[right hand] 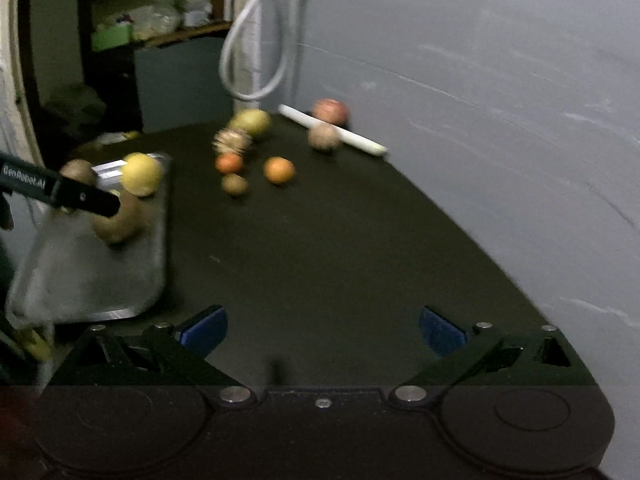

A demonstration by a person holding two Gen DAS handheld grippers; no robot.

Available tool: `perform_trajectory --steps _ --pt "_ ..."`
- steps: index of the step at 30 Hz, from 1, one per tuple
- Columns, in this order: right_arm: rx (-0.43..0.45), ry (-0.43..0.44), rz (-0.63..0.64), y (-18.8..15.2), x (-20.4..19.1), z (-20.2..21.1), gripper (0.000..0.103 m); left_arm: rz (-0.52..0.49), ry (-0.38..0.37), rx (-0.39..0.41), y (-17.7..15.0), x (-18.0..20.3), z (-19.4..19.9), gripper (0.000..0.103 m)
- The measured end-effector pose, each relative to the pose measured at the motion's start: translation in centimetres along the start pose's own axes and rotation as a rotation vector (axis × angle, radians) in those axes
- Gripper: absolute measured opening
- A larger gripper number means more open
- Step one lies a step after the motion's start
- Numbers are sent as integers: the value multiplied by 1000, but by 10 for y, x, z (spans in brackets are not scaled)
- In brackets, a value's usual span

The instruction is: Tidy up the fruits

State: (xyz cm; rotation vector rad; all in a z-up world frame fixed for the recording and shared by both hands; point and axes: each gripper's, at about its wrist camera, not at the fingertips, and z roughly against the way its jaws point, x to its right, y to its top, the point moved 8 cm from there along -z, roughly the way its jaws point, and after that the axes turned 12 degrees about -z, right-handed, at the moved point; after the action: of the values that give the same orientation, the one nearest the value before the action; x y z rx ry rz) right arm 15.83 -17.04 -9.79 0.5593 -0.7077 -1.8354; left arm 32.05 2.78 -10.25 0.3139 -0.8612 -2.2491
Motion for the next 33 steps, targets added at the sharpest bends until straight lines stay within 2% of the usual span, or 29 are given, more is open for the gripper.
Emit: perform_trajectory --steps 6,12,15,20,23,26,28,30,33 --pt "-48 -47 23 -6 50 7 102 -66 -53 -30 10 41 -29 102" --pt "-114 41 148 10 74 -11 102 -158 -36 -57 20 60 -50 102" --pt "-149 122 253 23 71 -31 102 -190 -10 -68 26 60 -59 102" --pt "-202 309 436 48 50 -76 102 -241 10 -94 41 51 -77 102" --pt "-211 378 518 67 36 -110 102 -264 38 -104 49 43 -87 102" --pt "-218 427 544 85 23 -141 102 -300 56 -97 56 38 -94 102" --pt "-199 451 513 100 15 -162 102 -323 71 -91 58 36 -99 102" --pt "-189 472 483 112 9 -178 102 -343 87 -91 59 34 -103 102" --pt "-170 512 504 124 -1 -193 101 -381 93 -93 58 32 -110 102"
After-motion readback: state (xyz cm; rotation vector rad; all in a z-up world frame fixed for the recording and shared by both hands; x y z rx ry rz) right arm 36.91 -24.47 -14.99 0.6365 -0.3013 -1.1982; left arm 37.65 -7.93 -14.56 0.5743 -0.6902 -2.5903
